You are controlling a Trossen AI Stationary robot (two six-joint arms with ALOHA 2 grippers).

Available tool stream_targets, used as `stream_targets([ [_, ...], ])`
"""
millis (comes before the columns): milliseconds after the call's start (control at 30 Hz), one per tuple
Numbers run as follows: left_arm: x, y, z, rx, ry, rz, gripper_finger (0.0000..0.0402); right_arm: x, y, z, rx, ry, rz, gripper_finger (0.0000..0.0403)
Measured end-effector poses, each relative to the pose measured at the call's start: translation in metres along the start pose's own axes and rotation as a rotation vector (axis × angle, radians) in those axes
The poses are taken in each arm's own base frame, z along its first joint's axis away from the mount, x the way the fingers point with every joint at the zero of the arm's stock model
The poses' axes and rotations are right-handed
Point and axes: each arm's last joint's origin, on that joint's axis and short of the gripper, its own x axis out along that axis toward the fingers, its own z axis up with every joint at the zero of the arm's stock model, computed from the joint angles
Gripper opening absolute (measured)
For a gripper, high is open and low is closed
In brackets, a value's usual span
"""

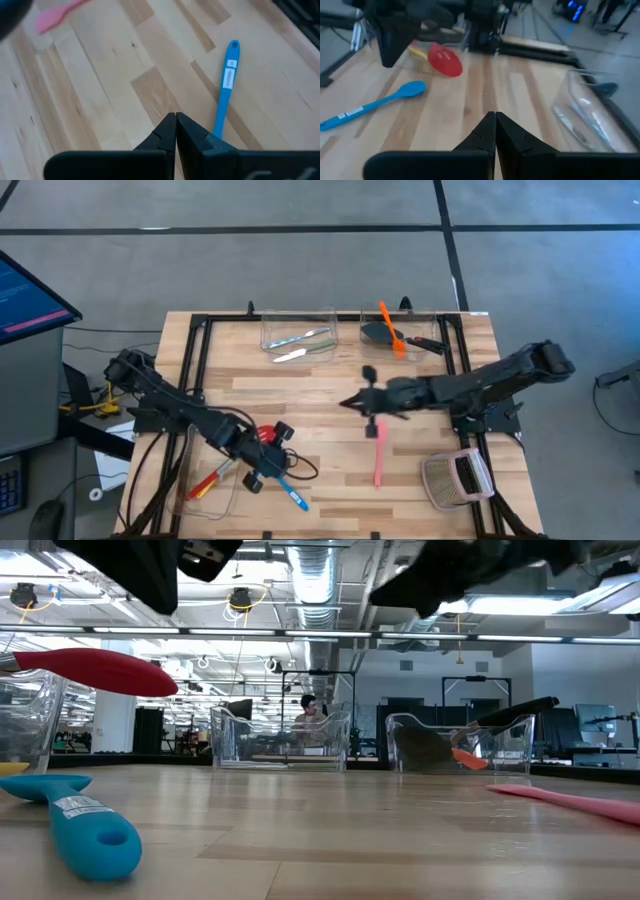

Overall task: Pick & Place Kitchen Items
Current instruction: Put the blue serving spoon into the bottom transparent bin

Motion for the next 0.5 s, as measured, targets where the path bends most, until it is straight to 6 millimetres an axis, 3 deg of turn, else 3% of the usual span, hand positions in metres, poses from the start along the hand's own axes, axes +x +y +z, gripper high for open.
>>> stream_targets([
  [333, 0.018, 0.003, -0.003, -0.028, 0.054, 0.013, 0.0003, -0.085, -0.012, -0.035, 0.025, -0.360, -0.025, 0.0003],
  [500, 0.030, 0.002, 0.000, -0.050, 0.077, 0.018, 0.0003, -0.110, -0.016, -0.056, 0.040, -0.432, -0.035, 0.0004],
])
